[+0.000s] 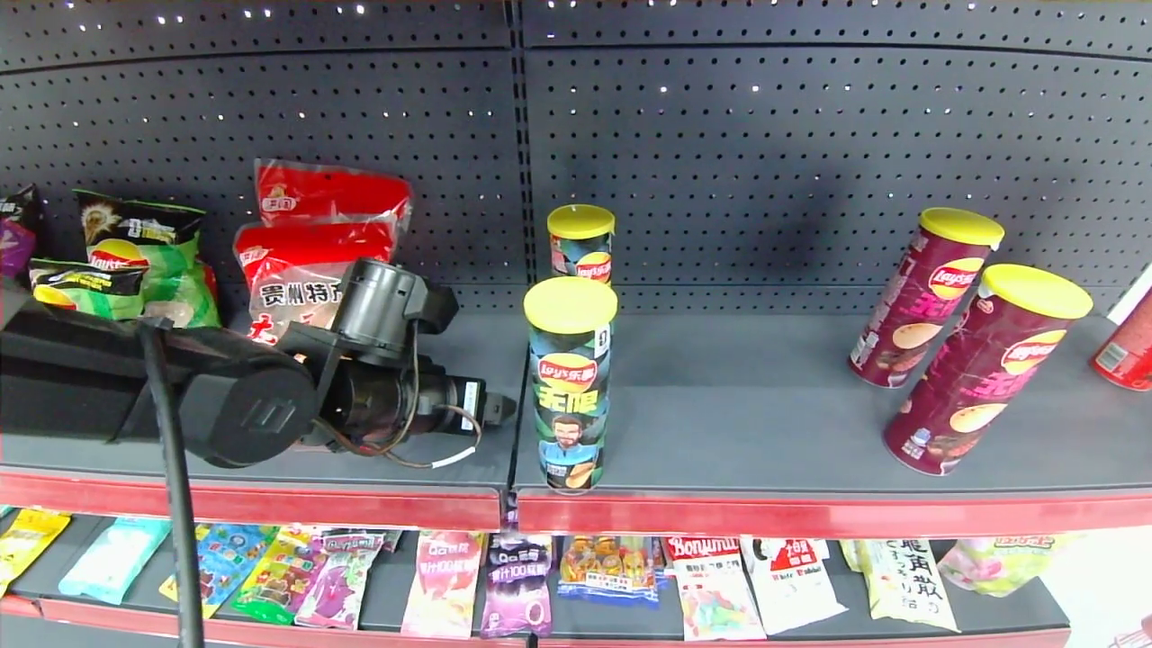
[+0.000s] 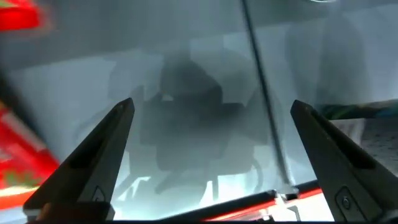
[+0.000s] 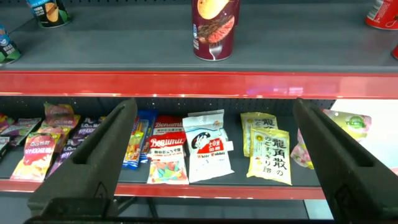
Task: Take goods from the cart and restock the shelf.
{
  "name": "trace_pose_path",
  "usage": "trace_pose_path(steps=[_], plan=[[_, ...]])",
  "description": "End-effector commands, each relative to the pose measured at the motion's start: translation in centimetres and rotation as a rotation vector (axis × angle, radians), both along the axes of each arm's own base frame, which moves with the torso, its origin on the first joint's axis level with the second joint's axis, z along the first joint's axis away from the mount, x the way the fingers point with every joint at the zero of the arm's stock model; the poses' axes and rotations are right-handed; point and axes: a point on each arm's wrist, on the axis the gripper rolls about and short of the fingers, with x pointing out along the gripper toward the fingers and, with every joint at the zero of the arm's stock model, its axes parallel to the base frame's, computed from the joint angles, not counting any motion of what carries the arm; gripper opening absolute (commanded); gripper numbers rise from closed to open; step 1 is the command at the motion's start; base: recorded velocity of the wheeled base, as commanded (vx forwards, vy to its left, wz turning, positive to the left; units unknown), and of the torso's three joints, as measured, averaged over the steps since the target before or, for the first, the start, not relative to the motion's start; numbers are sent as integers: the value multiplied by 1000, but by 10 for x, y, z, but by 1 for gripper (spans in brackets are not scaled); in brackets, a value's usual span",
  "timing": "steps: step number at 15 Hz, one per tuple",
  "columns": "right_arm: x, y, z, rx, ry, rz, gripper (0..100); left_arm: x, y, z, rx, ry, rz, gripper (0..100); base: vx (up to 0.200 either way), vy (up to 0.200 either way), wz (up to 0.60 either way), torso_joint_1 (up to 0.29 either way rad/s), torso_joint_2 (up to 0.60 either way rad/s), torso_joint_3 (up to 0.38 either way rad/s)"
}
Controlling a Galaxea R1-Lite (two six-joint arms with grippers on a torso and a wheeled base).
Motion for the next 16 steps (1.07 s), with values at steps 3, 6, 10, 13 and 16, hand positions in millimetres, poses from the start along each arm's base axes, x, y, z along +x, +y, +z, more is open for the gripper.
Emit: trace_pose_path(steps=[3,6,10,13,16], plan=[[0,0,0,0,1,1,100,-1,-9,-7,14,15,-27,100,0,0,0,0,0,0],[0,0,0,0,1,-1,100,-2,-14,-9,16,21,-42,100,0,0,0,0,0,0],[0,0,0,0,1,1,100,-4,-19,-11,20,26,-58,100,0,0,0,0,0,0],[0,0,0,0,1,1,100,-5,-22,-13,23,30,-66,100,0,0,0,0,0,0],[0,0,0,0,1,1,100,-5,-22,-13,23,31,-66,100,0,0,0,0,0,0]])
